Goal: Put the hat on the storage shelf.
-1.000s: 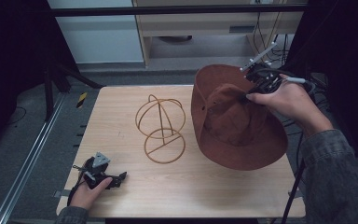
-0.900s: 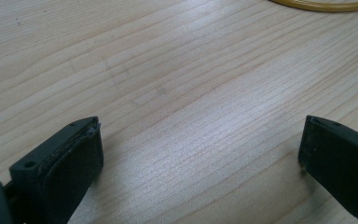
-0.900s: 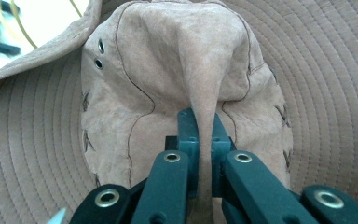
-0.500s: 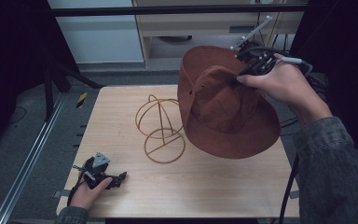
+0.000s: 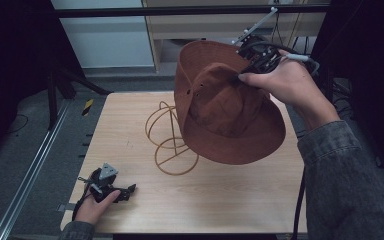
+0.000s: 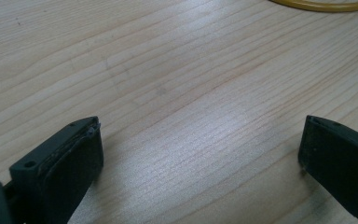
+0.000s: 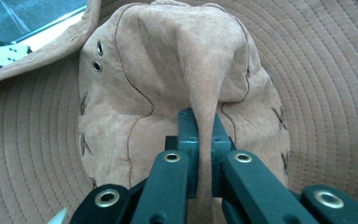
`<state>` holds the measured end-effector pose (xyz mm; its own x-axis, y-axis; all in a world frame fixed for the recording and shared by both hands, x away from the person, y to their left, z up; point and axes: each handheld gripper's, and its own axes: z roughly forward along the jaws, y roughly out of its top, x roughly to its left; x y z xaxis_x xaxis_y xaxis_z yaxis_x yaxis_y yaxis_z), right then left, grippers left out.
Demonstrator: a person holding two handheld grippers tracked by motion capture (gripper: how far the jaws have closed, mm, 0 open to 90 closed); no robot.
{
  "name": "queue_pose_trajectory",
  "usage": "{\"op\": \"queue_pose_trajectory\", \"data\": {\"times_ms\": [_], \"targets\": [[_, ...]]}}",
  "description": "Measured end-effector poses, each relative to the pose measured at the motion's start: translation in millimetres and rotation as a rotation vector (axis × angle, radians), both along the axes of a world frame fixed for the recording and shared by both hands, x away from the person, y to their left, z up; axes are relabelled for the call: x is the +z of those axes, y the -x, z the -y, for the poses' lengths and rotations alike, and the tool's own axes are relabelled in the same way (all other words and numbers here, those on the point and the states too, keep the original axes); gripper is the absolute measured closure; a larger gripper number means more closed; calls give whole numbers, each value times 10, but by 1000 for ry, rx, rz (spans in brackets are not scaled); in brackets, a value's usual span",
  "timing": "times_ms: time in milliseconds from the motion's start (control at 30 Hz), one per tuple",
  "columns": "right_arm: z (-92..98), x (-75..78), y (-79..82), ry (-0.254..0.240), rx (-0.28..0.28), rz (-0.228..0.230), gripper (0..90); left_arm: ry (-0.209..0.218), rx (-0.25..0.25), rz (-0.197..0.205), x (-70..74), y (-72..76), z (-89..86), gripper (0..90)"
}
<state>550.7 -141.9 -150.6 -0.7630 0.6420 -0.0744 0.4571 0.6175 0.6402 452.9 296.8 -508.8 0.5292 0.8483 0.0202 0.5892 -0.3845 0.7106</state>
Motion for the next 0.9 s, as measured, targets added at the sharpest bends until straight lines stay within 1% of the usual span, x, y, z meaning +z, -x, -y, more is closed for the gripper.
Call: {"op": "queue_pose_trajectory", "data": {"times_ms": [167,433,600,633,767,800,833,900], "targets": [[-116,32,3,-19,21,5,891,-2,-2,-1,1,0,-1,0],[-246,61,-3,-19,38,9,891,2,1,1,-1,-1,1,0],[-365,71,-19,-9,50,9,891,2,1,1,-1,0,2,0],[-365,71,-19,-9,50,9,891,2,1,1,-1,-1,1,0],[-489,75,-32,-2,63,6,891,2,1,2,-1,-1,2,0],[-553,68,-42,1,73,8,891,-7,-4,1,2,-2,-4,0],[-553,68,-42,1,73,8,891,-7,-4,1,2,-2,-4,0],[-639,53,-50,0,82,1,890,-7,-5,0,3,-3,-5,0]]}}
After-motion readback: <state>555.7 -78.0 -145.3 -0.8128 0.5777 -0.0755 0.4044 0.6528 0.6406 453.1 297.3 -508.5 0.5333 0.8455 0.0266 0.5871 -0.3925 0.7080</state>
